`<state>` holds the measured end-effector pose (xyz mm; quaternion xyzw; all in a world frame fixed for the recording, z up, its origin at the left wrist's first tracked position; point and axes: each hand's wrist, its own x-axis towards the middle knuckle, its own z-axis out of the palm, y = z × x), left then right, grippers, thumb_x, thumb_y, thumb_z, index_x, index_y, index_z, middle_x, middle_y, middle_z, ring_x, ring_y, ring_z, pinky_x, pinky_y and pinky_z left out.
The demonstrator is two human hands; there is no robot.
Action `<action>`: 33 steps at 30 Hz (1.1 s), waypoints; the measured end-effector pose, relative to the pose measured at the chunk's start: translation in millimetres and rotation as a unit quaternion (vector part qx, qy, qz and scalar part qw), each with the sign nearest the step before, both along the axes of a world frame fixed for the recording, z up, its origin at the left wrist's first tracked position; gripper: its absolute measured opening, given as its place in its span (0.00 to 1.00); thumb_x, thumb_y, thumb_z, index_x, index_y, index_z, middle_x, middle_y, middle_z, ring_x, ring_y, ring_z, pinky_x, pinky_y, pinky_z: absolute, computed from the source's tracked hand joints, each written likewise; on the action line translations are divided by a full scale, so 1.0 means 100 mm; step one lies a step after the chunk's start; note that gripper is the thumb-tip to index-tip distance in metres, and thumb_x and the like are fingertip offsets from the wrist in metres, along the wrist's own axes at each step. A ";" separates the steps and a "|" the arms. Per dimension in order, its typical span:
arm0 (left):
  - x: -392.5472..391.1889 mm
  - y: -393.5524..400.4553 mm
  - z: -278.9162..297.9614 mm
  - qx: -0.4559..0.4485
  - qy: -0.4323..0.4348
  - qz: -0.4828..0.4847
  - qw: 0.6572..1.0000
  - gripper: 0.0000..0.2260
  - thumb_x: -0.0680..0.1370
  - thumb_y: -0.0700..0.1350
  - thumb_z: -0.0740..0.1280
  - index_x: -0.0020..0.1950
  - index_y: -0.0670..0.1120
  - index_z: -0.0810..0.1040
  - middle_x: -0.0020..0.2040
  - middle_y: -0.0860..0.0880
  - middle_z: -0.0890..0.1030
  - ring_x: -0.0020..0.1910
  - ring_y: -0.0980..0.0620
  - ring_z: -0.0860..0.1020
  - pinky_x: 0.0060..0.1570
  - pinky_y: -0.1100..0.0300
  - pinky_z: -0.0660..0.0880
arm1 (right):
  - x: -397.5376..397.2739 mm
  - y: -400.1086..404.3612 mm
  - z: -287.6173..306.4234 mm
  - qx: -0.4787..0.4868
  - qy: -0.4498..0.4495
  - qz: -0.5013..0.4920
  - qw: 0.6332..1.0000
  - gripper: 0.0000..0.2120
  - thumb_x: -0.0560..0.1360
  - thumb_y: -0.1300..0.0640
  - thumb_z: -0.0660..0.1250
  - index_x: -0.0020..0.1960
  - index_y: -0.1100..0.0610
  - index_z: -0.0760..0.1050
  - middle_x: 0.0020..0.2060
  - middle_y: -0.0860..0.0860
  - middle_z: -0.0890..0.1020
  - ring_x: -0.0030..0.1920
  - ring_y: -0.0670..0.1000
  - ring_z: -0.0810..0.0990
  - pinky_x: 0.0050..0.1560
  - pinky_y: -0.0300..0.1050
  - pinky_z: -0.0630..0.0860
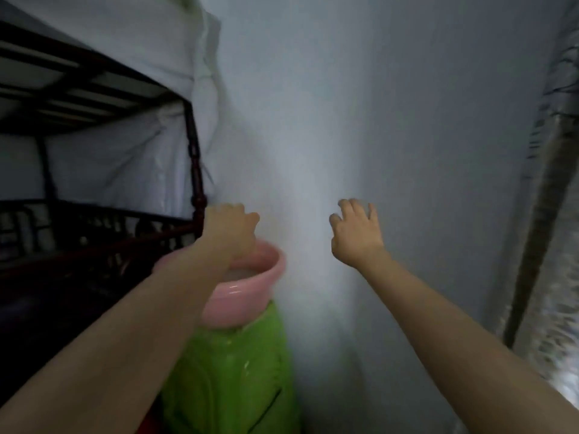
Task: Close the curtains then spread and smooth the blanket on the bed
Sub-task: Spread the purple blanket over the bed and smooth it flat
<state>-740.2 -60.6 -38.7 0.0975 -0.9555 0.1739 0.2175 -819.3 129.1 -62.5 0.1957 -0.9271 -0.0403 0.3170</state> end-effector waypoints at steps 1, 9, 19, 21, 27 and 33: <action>0.26 -0.24 -0.03 -0.005 -0.004 0.025 1.000 0.15 0.78 0.47 0.57 0.63 0.47 0.70 0.63 0.44 0.72 0.64 0.43 0.69 0.62 0.48 0.65 | 0.15 -0.29 -0.03 -0.008 -0.013 0.014 1.000 0.18 0.73 0.61 0.57 0.62 0.61 0.69 0.67 0.58 0.66 0.70 0.58 0.60 0.72 0.61 0.51; 2.74 -1.93 -0.27 0.028 -0.071 0.211 0.974 0.15 0.79 0.49 0.55 0.65 0.46 0.68 0.64 0.43 0.70 0.64 0.42 0.67 0.60 0.46 0.67 | 2.04 -2.47 -0.33 -0.076 -0.094 0.222 0.968 0.14 0.72 0.55 0.59 0.55 0.58 0.74 0.55 0.58 0.80 0.56 0.60 0.77 0.55 0.51 0.72; 5.25 -3.01 -0.40 0.007 -0.032 0.373 0.927 0.16 0.78 0.47 0.58 0.64 0.46 0.67 0.62 0.43 0.73 0.62 0.42 0.69 0.56 0.48 0.69 | 4.14 -4.21 -0.29 -0.102 -0.176 0.430 0.880 0.19 0.77 0.55 0.56 0.67 0.58 0.68 0.69 0.56 0.67 0.67 0.59 0.66 0.60 0.55 0.72; 5.54 -3.16 -0.49 0.008 -0.026 0.390 0.921 0.16 0.77 0.48 0.59 0.63 0.45 0.68 0.62 0.44 0.73 0.62 0.42 0.70 0.55 0.49 0.70 | 4.38 -4.46 -0.32 -0.108 -0.187 0.453 0.865 0.19 0.77 0.55 0.57 0.67 0.57 0.68 0.70 0.56 0.66 0.68 0.59 0.65 0.59 0.55 0.73; 6.47 -3.89 -0.62 0.045 -0.024 0.479 0.876 0.15 0.77 0.47 0.59 0.62 0.45 0.68 0.60 0.43 0.74 0.60 0.42 0.71 0.53 0.51 0.70 | 5.23 -5.55 -0.46 -0.079 -0.215 0.543 0.808 0.19 0.76 0.54 0.58 0.65 0.57 0.69 0.67 0.57 0.69 0.66 0.60 0.66 0.60 0.56 0.73; 6.98 -5.03 -0.64 0.044 -0.019 0.520 0.853 0.15 0.78 0.47 0.57 0.64 0.45 0.67 0.59 0.43 0.73 0.60 0.43 0.71 0.49 0.53 0.70 | 5.81 -6.76 -0.46 -0.055 -0.201 0.615 0.761 0.19 0.74 0.56 0.60 0.64 0.59 0.71 0.67 0.57 0.70 0.66 0.60 0.68 0.64 0.54 0.71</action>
